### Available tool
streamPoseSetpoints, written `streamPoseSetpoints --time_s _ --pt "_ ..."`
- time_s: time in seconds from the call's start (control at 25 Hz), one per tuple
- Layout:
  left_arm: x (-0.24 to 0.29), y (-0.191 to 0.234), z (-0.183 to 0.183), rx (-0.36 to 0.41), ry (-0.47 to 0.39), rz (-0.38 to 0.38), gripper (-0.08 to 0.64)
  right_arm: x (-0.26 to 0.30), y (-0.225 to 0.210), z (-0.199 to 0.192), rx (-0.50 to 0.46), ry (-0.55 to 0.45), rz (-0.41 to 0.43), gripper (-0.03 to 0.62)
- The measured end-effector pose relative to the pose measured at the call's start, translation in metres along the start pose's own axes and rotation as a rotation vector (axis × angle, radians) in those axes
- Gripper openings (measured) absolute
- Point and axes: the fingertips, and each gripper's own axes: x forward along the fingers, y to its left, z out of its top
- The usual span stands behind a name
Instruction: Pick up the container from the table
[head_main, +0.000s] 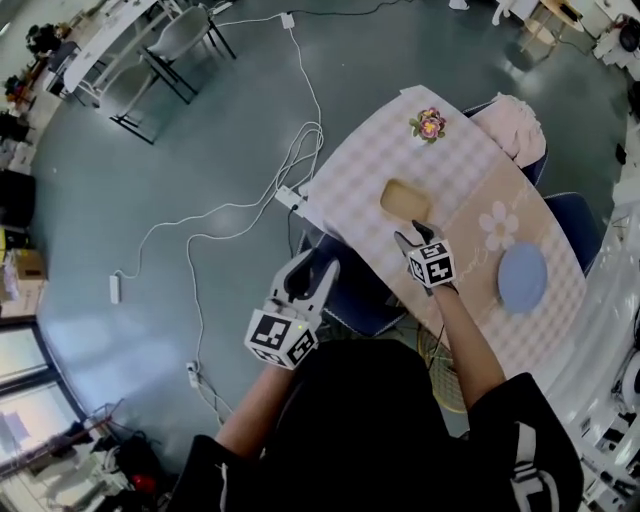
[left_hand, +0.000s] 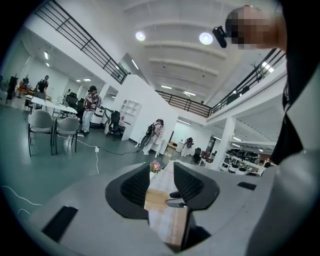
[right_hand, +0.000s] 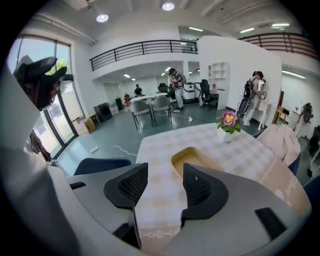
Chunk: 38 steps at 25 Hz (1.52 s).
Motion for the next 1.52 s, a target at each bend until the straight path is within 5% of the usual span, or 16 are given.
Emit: streamPoseSetpoints --time_s 0.28,0.48,0.72,0.88,1.24,1.52 --pt "0.016 0.003 -0.002 -0.001 0.024 0.040 0.129 0.058 -0.029 -0.026 -0.060 0.108 0.065 0.187" --pt "0.011 0.006 0.006 0.027 0.027 0.073 0.129 0.088 -0.030 -0.050 -0.205 0.231 0.114 0.187" --pt "0.002 0.002 0.006 0.076 0.039 0.087 0.129 0.103 -0.029 -0.064 -0.281 0.296 0.085 0.186" --pt "-0.003 -0.004 0.004 0.070 0.043 0.077 0.129 0.104 -0.042 -0.064 -0.299 0.308 -0.009 0.043" --pt "-0.022 0.000 0.006 0.050 0.011 0.047 0.129 0.039 -0.042 0.007 0.025 0.022 -0.101 0.014" --pt "-0.019 -0.011 0.031 0.067 -0.056 -0.039 0.129 -0.065 -0.002 0.077 0.064 -0.236 -0.146 0.014"
